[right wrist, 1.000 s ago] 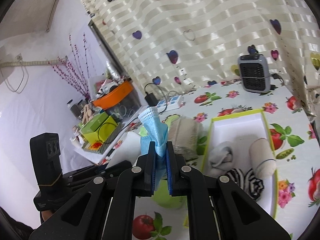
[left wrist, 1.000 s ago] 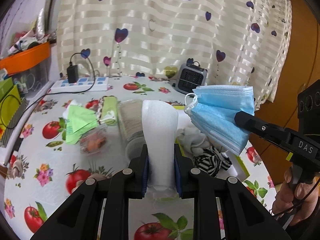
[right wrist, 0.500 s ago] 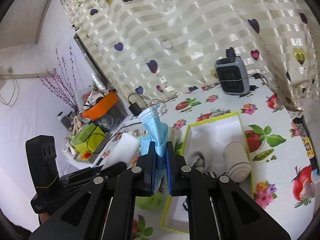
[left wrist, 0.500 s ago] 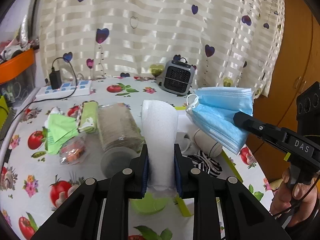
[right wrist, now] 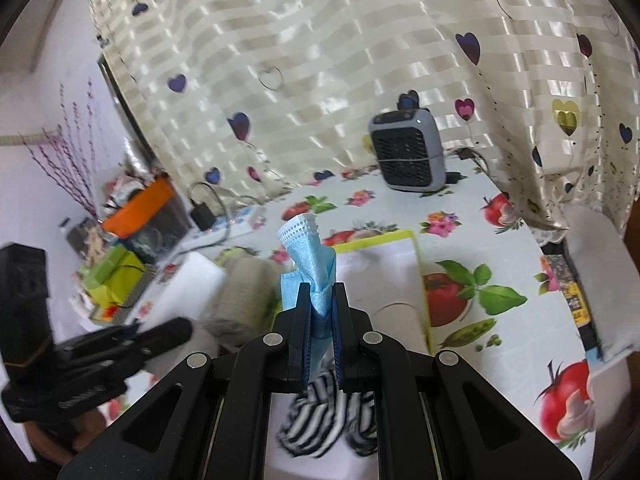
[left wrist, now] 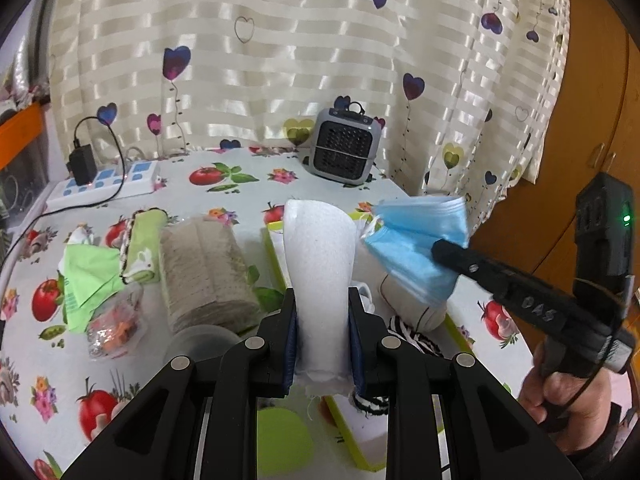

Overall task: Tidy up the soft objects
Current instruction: 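Carry the white cloth and blue mask over the lime-rimmed box, then lower both items into the box and open both tools, then withdraw both tools from the box back over the table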

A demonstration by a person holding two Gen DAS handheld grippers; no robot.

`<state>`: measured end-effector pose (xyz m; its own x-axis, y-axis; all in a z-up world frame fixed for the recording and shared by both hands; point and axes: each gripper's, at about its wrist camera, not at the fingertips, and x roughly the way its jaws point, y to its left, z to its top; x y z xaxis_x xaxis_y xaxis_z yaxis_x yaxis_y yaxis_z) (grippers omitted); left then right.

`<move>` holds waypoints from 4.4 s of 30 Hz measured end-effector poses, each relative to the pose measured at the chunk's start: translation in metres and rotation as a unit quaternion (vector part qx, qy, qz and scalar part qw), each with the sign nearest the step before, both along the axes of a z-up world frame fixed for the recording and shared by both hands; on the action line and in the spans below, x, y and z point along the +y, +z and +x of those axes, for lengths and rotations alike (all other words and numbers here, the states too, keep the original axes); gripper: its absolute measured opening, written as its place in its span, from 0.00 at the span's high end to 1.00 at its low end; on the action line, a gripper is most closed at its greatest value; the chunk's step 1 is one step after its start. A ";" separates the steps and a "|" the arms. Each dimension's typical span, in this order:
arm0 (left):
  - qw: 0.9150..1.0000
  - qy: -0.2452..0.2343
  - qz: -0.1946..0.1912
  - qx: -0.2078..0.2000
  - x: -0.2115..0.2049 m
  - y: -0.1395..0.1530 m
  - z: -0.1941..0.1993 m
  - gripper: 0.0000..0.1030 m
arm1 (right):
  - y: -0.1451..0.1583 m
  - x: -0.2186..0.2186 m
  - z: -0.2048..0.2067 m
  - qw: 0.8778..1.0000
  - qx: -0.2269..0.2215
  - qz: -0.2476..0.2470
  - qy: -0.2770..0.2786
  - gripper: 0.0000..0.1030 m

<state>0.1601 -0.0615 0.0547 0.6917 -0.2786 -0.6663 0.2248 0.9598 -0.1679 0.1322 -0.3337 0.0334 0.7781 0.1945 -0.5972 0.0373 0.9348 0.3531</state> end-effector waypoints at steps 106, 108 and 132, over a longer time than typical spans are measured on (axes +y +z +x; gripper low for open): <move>0.989 0.138 -0.028 0.049 0.131 -0.033 -0.034 0.59 | -0.017 0.061 0.004 0.996 0.046 -0.030 0.076 0.78; 0.988 0.146 -0.027 0.050 0.135 -0.036 -0.040 0.59 | -0.014 0.065 0.001 0.996 0.044 -0.030 0.077 0.78; 0.980 0.190 -0.028 0.059 0.169 -0.042 -0.065 0.59 | 0.003 0.113 -0.020 0.989 0.014 -0.061 0.136 0.57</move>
<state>0.0948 0.1076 0.0127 0.6712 -0.0533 -0.7393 -0.1717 0.9591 -0.2251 0.1123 -0.2211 0.0366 0.6896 0.3194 -0.6500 -0.2131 0.9473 0.2393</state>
